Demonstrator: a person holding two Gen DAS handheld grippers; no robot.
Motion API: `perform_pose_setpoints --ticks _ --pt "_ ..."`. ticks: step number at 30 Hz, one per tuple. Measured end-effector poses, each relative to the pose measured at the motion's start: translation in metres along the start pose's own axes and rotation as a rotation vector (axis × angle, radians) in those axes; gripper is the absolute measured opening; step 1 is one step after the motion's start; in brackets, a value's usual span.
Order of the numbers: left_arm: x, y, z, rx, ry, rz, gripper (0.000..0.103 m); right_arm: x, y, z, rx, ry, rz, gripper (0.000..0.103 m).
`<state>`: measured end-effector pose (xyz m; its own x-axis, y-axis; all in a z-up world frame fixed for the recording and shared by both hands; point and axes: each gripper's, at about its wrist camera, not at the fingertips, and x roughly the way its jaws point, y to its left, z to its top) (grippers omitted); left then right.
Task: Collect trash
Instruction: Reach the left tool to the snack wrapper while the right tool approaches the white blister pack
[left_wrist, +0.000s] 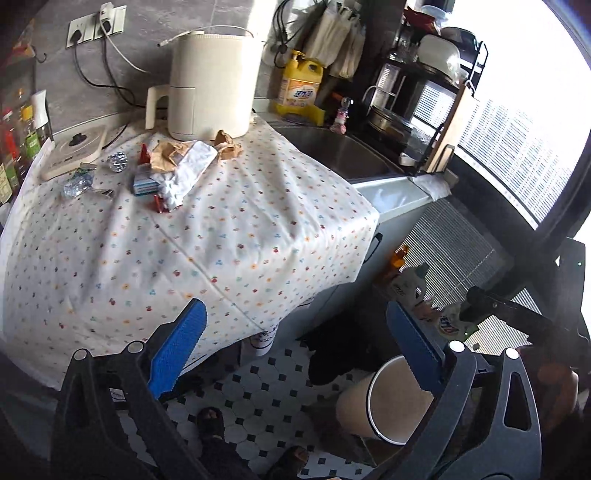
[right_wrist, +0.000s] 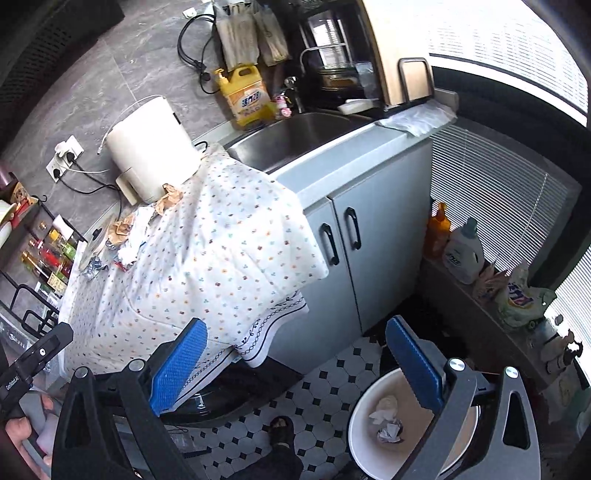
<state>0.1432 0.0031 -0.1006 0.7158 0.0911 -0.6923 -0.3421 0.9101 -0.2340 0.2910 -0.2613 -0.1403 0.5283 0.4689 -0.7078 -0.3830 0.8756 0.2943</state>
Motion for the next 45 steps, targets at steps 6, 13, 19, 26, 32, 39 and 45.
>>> perform_pose_setpoints --ticks 6,13,19,26,32,39,45 --pt "-0.012 0.048 0.005 -0.074 -0.028 0.074 0.097 0.022 0.051 0.018 -0.063 0.006 0.065 0.095" --pt "-0.023 0.094 0.025 -0.095 -0.062 0.126 0.097 0.042 0.105 0.040 -0.115 -0.007 0.120 0.095" --pt "-0.025 0.138 0.050 -0.120 -0.100 0.143 0.097 0.060 0.148 0.056 -0.144 -0.014 0.138 0.094" --pt "-0.018 0.190 0.078 -0.171 -0.143 0.132 0.097 0.076 0.191 0.067 -0.169 -0.003 0.130 0.087" --pt "0.001 0.221 0.100 -0.166 -0.167 0.098 0.097 0.087 0.218 0.074 -0.173 -0.008 0.100 0.082" --pt "0.029 0.272 0.120 -0.162 -0.145 0.114 0.088 0.112 0.247 0.076 -0.125 0.010 0.094 0.074" --pt "0.055 0.315 0.136 -0.147 -0.102 0.129 0.079 0.138 0.271 0.082 -0.093 0.012 0.084 0.072"
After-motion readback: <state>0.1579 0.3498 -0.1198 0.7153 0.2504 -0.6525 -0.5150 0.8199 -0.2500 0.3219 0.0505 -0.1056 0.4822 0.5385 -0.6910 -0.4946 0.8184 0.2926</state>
